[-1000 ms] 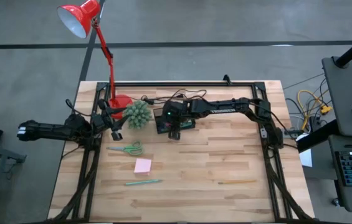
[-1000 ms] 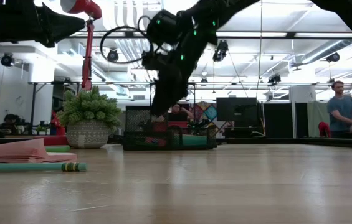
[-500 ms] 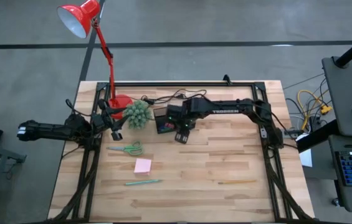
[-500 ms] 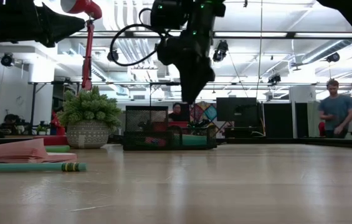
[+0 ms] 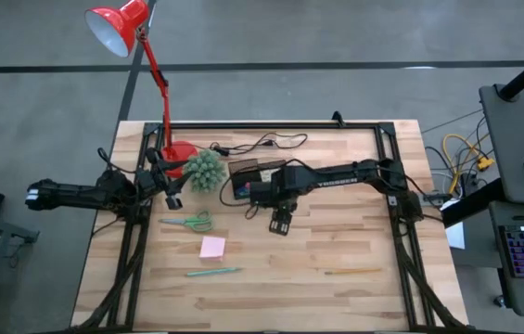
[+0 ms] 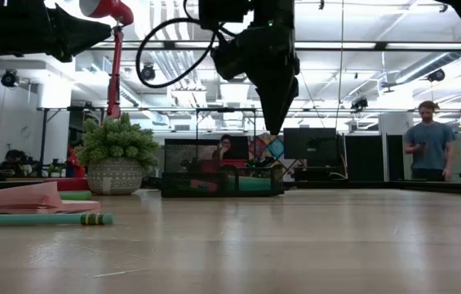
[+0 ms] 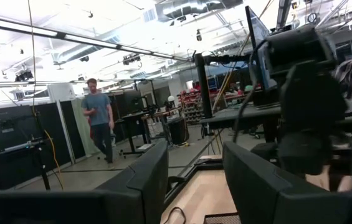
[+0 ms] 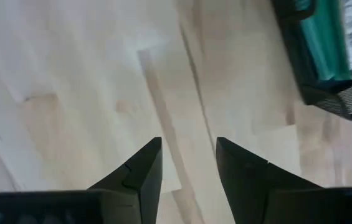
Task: Pick and place office supplies into organizer
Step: Put the yellow pencil into the desk organizer
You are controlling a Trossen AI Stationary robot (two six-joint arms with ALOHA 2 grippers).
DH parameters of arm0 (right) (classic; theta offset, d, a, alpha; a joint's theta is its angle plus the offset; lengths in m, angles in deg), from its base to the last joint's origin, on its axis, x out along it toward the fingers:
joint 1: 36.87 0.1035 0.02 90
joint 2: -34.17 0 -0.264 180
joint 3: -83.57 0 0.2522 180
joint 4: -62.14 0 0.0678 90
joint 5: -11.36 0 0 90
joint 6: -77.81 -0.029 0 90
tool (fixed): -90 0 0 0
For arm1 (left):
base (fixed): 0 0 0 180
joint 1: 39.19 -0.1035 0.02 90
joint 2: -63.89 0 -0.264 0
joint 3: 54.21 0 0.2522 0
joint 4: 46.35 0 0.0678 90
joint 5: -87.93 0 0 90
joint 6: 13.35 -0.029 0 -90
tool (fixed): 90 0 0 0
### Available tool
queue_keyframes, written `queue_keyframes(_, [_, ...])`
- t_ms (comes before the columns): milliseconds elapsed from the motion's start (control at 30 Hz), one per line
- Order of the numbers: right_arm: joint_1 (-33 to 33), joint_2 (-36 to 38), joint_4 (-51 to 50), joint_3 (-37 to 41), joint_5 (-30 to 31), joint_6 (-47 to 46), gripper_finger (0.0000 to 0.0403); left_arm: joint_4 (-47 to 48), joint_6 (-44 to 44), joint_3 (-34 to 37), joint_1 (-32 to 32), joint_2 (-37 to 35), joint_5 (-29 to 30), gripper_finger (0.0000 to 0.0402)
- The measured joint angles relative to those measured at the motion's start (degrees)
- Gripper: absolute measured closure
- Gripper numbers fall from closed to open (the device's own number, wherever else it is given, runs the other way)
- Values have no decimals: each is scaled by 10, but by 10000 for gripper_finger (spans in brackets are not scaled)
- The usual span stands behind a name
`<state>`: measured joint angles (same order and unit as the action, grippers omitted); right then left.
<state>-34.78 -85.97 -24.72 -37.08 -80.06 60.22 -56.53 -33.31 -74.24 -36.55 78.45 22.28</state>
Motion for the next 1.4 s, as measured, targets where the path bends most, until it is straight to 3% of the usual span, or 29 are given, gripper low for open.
queue_keyframes(733, [162, 1, -44, 1, 0, -26, 273, 0, 0, 0, 0, 0, 0, 262])
queue_keyframes(1100, [250, 3, -45, 1, 2, -93, 282, 0, 0, 0, 0, 0, 0, 262])
queue_keyframes(1400, [314, 6, -45, 1, 74, -140, 280, 0, 0, 0, 0, 0, 0, 262])
